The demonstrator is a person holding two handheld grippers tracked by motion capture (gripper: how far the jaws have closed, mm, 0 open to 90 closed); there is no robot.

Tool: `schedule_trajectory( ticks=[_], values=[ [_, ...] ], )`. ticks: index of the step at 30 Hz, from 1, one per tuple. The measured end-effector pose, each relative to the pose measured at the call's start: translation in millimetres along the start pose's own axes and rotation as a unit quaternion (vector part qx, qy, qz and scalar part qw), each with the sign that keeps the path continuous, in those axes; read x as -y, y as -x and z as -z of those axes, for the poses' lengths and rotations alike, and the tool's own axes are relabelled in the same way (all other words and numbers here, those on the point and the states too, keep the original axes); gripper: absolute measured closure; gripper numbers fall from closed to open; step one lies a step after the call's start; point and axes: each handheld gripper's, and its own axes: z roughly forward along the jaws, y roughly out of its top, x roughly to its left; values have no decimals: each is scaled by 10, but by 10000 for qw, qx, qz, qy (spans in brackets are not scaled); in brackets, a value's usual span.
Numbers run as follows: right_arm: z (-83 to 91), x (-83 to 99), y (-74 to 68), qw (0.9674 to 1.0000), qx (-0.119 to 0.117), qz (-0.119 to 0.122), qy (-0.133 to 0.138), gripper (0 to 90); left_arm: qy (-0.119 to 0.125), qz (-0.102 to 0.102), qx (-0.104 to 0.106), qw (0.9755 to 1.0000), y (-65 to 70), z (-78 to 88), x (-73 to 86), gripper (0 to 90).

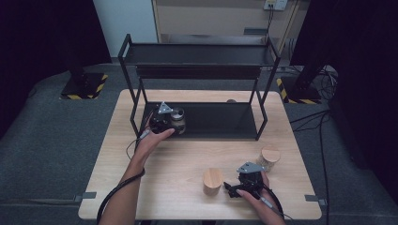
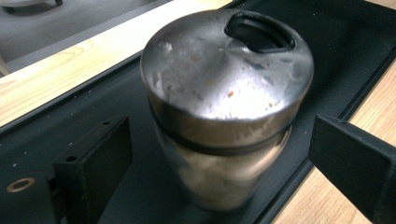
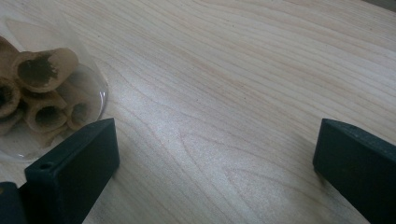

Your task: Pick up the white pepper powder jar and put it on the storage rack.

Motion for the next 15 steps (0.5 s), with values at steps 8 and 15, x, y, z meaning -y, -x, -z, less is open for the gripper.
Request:
schedule_trajectory(
  ticks=[8, 15],
  values=[
    [0, 0, 0, 10000, 0, 0, 0, 5, 68, -45, -25, 10000, 47, 104, -12, 52],
    [0, 0, 0, 10000, 0, 2, -1, 5, 98, -23, -42, 9999, 85, 201, 50, 50]
  ],
)
